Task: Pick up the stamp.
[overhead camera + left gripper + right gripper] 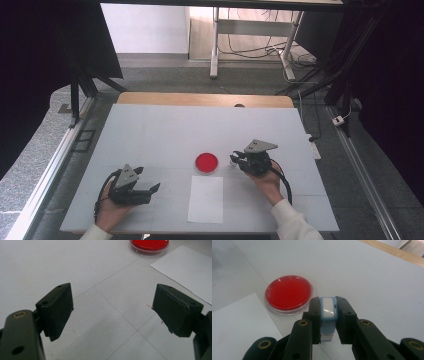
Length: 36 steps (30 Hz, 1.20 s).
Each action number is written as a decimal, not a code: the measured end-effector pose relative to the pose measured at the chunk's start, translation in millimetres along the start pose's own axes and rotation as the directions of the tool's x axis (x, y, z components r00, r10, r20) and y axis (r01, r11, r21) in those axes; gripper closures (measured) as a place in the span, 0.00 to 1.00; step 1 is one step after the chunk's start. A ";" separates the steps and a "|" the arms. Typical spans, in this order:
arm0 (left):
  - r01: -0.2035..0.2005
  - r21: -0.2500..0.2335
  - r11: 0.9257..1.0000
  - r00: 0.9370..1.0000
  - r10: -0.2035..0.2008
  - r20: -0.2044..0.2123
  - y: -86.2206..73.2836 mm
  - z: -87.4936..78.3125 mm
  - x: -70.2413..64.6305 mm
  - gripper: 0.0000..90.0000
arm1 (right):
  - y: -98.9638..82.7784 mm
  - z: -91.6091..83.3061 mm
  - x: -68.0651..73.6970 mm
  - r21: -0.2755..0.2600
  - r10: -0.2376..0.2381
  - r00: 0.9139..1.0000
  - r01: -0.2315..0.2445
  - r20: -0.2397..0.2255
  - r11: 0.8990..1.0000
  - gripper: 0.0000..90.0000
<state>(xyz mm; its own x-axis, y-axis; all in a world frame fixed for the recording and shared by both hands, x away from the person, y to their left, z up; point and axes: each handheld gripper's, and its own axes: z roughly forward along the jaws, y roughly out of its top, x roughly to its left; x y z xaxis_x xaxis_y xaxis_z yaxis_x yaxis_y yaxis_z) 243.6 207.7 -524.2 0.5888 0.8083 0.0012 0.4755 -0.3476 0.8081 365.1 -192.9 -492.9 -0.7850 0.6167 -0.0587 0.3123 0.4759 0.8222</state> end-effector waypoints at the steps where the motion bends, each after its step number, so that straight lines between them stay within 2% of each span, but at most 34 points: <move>1: 0.000 0.000 1.000 1.000 0.000 0.000 0.0 0.0 0.0 0.19 | 0.1 -0.5 -0.3 -0.006 0.003 1.000 -0.003 -0.004 1.000 0.83; 23: -0.003 0.002 1.000 1.000 0.003 -0.003 -0.1 0.3 0.2 0.19 | 7.0 -19.2 -3.7 -0.100 0.047 0.999 -0.048 -0.019 0.994 0.83; 30: -0.003 0.005 1.000 1.000 0.003 -0.004 -0.2 0.8 0.3 0.19 | 9.1 -25.7 -2.6 -0.114 0.045 0.999 -0.047 -0.021 0.992 0.83; 36: -0.001 0.004 1.000 1.000 0.001 -0.004 -0.2 0.8 0.3 0.19 | 11.8 -30.1 0.7 -0.144 0.046 0.998 -0.052 -0.043 0.988 0.83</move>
<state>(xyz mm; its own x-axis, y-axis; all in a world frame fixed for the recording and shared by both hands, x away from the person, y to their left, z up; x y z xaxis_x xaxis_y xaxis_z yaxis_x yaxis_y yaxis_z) 244.2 207.7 -524.9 0.5868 0.8097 0.0040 0.4773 -0.3500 0.8060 352.1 -205.7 -466.3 -0.7919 0.6107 0.0036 0.2724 0.3479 0.8971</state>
